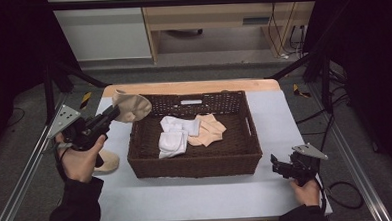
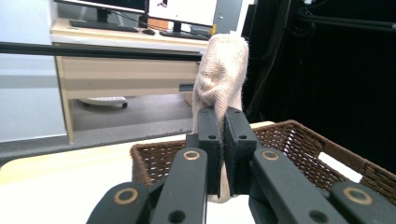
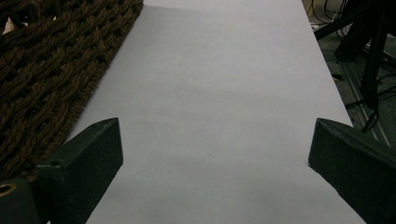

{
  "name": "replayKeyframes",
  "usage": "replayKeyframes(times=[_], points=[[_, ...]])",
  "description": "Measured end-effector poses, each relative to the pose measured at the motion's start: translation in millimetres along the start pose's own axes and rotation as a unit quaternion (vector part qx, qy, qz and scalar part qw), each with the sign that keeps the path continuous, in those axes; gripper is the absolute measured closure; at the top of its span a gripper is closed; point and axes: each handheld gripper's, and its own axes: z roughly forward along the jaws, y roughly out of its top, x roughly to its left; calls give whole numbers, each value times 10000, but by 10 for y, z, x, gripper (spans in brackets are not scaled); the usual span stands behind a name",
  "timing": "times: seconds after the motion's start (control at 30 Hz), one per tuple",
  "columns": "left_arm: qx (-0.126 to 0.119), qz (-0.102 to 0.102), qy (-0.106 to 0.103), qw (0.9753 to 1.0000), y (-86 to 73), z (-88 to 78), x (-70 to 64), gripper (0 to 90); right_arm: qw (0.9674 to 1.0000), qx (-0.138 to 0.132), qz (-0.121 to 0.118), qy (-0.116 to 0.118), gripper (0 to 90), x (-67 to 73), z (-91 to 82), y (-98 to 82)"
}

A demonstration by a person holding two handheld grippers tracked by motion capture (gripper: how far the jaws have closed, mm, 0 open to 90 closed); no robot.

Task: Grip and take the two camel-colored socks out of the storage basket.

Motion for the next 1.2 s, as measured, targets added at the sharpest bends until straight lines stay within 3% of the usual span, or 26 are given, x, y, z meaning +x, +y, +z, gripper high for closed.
replayKeyframes(times=[0.33, 0.57, 0.8, 0.93, 1.2], points=[[-41, -151, 335, 9993, -124, -236, 268, 859, 10000, 4, -12, 1, 34, 2, 0, -2], [199, -147, 691, 9973, -290, -284, 458, 859, 10000, 4, -15, 15, 35, 4, 1, -2], [572, -228, 996, 9931, -516, -308, 606, 859, 10000, -5, 2, 49, 34, 10, -11, -3], [894, -266, 1120, 9893, -678, -278, 689, 859, 10000, -10, -42, 65, 34, 12, -11, -5], [1494, -388, 1121, 9816, -986, -134, 751, 859, 10000, 5, -51, 81, 34, 17, -13, -6]])
